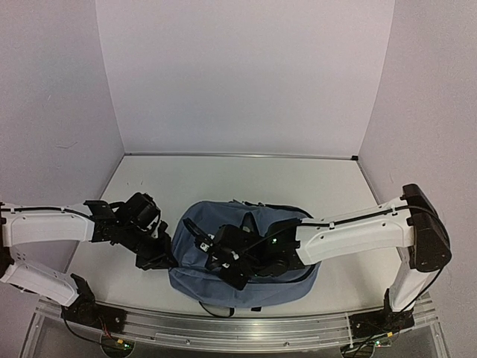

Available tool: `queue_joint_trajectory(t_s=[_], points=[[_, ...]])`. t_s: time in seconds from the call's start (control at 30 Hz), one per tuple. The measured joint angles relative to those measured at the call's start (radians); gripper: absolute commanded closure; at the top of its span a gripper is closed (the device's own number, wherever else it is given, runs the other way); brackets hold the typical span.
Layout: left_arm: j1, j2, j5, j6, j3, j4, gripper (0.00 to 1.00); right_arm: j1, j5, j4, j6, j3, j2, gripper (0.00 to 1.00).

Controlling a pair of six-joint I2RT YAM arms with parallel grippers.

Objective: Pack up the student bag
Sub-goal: Zip the student bag at the center of the board.

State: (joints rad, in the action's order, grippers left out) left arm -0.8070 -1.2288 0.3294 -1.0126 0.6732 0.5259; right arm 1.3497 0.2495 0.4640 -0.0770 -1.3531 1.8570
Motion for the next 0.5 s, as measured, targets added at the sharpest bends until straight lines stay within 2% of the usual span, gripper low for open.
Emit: queue_joint_trajectory(t_s=[0.27, 0.5], points=[[0.003, -0.009, -0.078, 0.051, 0.034, 0.051, 1.0, -0.003, 0.047, -0.031, -0.14, -0.032, -0.016, 1.0], [0.014, -0.009, -0.15, 0.089, 0.05, 0.087, 1.0, -0.053, 0.061, -0.076, -0.275, -0.033, -0.028, 1.0]])
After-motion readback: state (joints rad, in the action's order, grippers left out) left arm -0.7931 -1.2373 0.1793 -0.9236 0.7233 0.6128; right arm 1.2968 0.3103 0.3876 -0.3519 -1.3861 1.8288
